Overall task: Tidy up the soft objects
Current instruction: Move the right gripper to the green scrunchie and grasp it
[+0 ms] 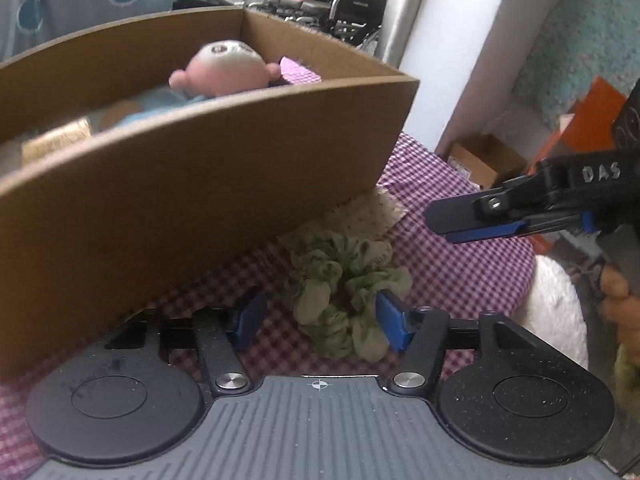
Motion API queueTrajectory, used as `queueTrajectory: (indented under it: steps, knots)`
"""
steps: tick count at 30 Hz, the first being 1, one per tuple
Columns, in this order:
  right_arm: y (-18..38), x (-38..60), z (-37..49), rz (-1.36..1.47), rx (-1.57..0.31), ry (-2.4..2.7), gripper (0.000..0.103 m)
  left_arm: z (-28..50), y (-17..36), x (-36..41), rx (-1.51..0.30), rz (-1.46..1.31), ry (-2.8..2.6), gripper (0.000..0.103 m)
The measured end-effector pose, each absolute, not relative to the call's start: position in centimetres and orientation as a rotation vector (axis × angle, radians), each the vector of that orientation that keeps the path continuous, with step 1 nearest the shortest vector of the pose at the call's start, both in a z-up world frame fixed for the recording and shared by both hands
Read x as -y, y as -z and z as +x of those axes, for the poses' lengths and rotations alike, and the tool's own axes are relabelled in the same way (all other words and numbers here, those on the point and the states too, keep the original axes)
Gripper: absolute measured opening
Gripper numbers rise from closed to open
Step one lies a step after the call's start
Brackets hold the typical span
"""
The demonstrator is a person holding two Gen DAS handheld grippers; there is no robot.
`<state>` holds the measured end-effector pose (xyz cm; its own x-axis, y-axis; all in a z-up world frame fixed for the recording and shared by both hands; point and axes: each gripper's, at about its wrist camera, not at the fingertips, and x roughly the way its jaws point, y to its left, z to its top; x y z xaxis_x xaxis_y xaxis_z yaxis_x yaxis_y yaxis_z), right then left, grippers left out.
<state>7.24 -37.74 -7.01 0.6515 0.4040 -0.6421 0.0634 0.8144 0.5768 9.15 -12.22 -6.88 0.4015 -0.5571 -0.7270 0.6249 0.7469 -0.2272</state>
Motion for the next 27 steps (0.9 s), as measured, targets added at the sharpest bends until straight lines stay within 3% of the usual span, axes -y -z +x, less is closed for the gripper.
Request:
queueTrajectory:
  steps: [8,11,13,16,27]
  knots:
    - [8.7,35.0,9.0,0.443,-0.856,-0.211,0.054,10.7,8.3,12.8,-0.913,0.101,0.702,0.042]
    - [9.3,34.4,9.4,0.403,-0.877,-0.213,0.043,10.7,8.6,13.2,-0.902,0.114,0.698,0.038]
    - [9.9,33.8,9.7,0.366,-0.89,-0.21,0.032,10.6,8.6,13.4,-0.9,0.12,0.702,0.028]
    - [10.1,33.2,9.4,0.323,-0.878,-0.207,0.023,10.5,8.6,13.5,-0.899,0.108,0.711,0.021]
    - [5.4,31.7,5.8,0.265,-0.768,-0.217,0.017,7.6,3.7,11.0,-0.789,0.049,0.732,0.018]
